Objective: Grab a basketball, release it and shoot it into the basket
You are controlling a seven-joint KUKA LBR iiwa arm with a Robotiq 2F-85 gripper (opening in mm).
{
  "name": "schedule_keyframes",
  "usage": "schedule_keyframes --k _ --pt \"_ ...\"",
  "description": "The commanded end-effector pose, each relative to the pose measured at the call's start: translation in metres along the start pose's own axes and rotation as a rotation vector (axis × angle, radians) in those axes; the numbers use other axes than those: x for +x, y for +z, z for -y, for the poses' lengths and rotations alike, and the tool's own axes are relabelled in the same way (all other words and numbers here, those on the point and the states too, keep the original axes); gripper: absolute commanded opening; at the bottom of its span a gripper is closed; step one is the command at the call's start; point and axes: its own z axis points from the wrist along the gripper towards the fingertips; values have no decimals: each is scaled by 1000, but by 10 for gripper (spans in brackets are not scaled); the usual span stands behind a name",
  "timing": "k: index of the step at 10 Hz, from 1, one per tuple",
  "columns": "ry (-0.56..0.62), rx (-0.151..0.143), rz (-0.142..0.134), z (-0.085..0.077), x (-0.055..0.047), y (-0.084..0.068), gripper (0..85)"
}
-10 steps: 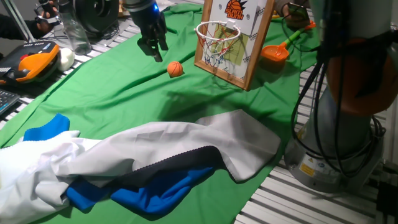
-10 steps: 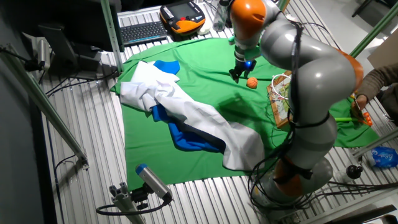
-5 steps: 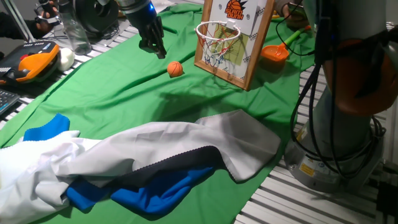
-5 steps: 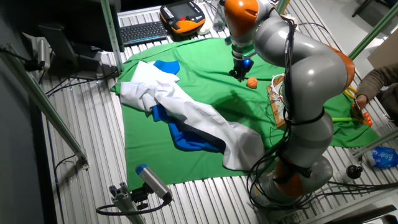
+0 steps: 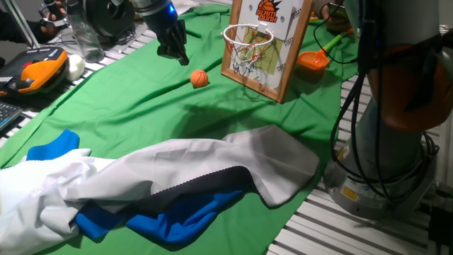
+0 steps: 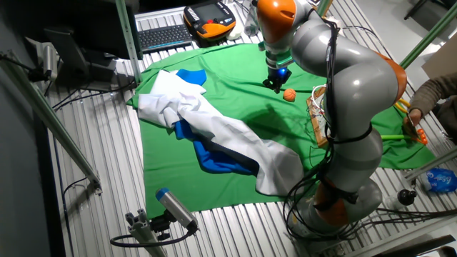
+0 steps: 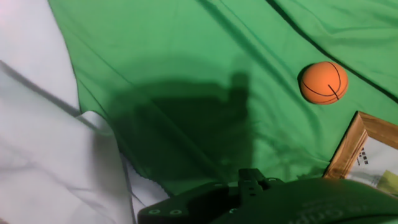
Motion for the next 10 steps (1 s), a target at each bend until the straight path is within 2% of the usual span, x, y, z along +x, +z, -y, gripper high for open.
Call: schedule_keyframes --k 1,8,9,10 --pt "1 -1 1 0 0 0 0" --pt "-8 -6 8 0 0 0 0" --pt "23 -5 14 0 0 0 0" --pt "51 -5 50 0 0 0 0"
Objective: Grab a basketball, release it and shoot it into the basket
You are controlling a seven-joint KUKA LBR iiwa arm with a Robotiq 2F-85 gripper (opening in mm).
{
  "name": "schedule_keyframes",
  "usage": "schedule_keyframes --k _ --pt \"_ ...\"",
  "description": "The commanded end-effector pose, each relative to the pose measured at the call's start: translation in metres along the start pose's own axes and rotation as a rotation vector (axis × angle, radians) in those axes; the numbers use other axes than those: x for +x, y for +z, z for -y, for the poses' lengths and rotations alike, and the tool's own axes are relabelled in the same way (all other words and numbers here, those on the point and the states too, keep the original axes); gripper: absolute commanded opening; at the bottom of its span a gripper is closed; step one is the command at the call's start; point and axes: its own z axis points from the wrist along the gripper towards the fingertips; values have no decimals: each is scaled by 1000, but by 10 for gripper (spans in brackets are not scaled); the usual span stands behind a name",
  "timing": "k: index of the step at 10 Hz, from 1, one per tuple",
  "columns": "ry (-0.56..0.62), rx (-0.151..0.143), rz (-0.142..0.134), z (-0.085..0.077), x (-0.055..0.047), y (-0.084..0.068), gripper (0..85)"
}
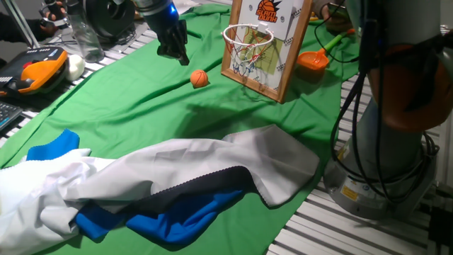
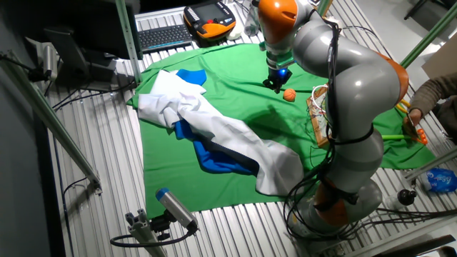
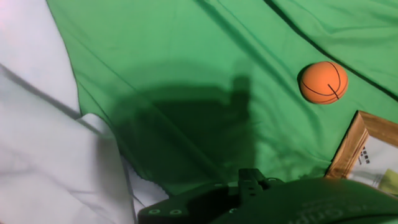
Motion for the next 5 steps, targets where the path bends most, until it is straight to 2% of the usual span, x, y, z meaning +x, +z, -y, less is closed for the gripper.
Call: schedule_keyframes --k 1,2,3,4,5 --pt "13 -1 17 0 0 0 0" --pt "43 8 2 0 0 0 0" --pt "63 72 -3 0 0 0 0" --pt "95 98 3 0 0 0 0" --pt "119 84 16 0 0 0 0"
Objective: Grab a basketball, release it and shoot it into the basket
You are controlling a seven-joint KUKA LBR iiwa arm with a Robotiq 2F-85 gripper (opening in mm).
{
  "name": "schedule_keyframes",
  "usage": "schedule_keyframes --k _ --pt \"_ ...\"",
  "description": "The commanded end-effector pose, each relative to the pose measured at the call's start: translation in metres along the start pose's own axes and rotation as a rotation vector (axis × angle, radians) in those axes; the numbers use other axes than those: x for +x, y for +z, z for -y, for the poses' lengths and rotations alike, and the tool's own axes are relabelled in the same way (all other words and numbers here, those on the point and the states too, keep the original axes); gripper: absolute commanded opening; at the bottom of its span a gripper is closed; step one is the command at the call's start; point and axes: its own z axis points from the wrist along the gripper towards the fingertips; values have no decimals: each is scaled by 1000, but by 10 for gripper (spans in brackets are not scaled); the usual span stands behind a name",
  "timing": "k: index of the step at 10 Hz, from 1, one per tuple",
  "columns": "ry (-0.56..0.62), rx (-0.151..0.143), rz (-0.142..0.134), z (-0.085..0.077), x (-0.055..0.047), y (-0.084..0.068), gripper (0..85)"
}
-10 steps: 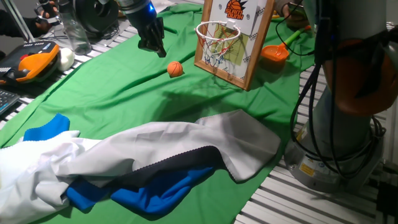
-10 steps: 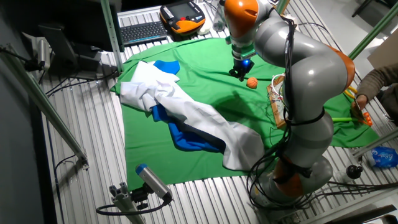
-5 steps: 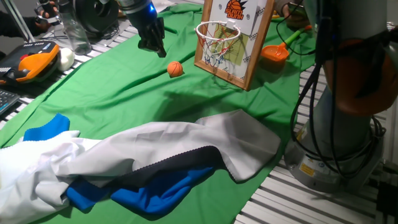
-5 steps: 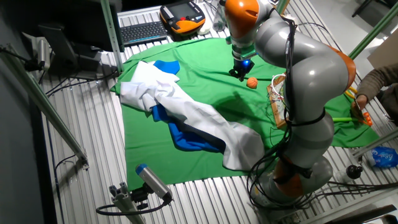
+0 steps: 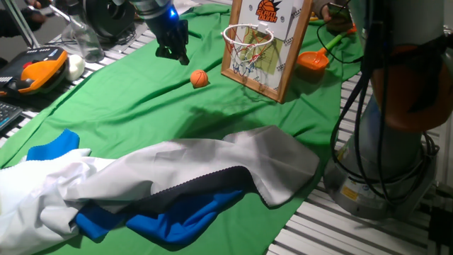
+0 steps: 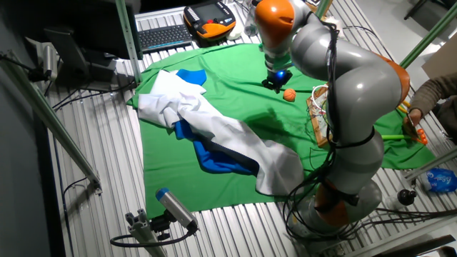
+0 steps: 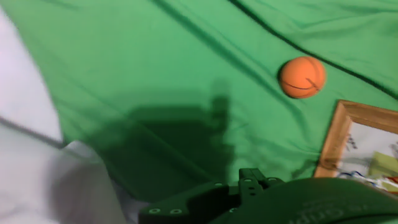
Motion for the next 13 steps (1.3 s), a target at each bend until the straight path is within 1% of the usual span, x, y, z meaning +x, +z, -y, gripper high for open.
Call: schedule_keyframes --k 1,2,3,4,5,6,7,8,9,10,11,12,13 --pt "15 3 -8 0 0 0 0" --pt "30 0 -6 0 0 0 0" --pt "26 -46 17 0 0 0 0" --pt "21 -35 -6 0 0 0 0" --pt "16 -9 2 0 0 0 0" --pt "29 -17 -11 0 0 0 0" --pt "28 -1 11 0 0 0 170" --pt "29 20 25 1 -2 2 340" --pt "31 33 45 4 -11 8 340" --pt "27 49 64 9 -19 16 510" --pt "13 31 73 18 -33 29 510" --pt "-5 33 79 25 -42 39 510" --pt "-15 29 84 33 -49 50 510"
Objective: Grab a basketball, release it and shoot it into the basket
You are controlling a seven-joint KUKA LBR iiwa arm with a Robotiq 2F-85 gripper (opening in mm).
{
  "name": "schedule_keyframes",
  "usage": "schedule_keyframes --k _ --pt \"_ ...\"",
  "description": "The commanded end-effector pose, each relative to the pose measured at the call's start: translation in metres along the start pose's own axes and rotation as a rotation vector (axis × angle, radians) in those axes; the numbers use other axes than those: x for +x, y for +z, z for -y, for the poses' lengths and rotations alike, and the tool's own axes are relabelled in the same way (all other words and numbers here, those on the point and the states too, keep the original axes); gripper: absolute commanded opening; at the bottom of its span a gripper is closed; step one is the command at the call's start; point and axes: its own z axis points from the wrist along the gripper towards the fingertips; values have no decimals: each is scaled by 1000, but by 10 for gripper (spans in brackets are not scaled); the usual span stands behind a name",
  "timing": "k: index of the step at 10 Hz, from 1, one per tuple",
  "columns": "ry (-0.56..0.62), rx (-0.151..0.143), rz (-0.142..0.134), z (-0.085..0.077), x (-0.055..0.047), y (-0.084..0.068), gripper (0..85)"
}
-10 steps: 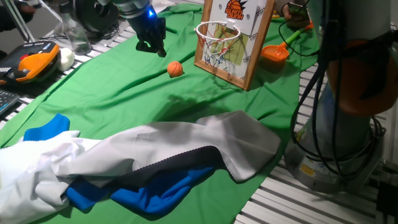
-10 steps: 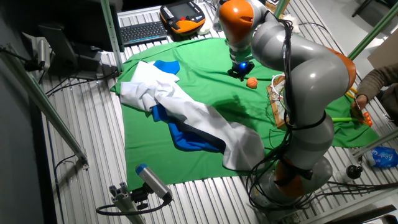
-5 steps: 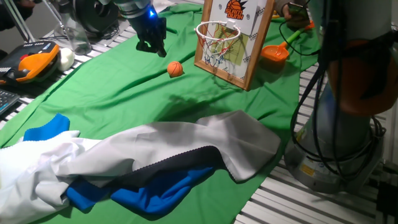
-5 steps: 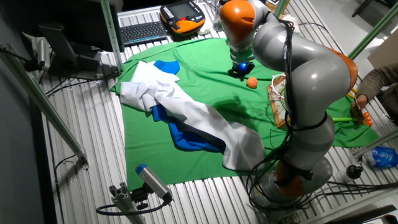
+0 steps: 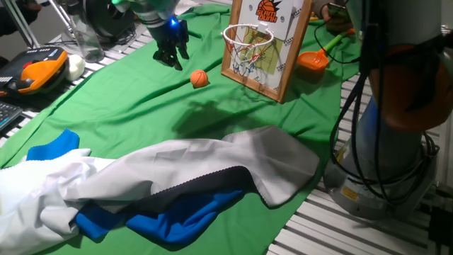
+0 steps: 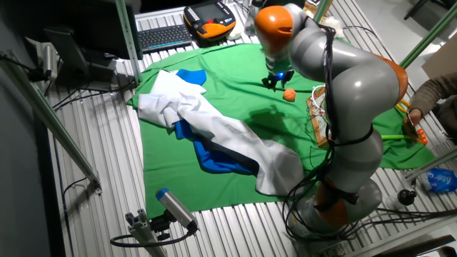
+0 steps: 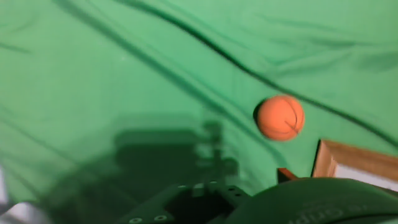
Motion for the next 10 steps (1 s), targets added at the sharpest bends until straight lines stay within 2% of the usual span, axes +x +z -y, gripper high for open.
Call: schedule_keyframes --k 1,2,3,4,6,8,10 --pt "-6 -8 3 8 -3 10 510" --pt "-23 -8 5 15 -6 19 680" --pt "-30 -21 10 22 -6 28 680" --pt "-36 -21 9 28 -7 35 680" --pt "-58 -28 29 39 -6 52 680" --pt "-77 -37 44 45 -6 68 680" --pt "-85 -48 46 49 -8 83 680"
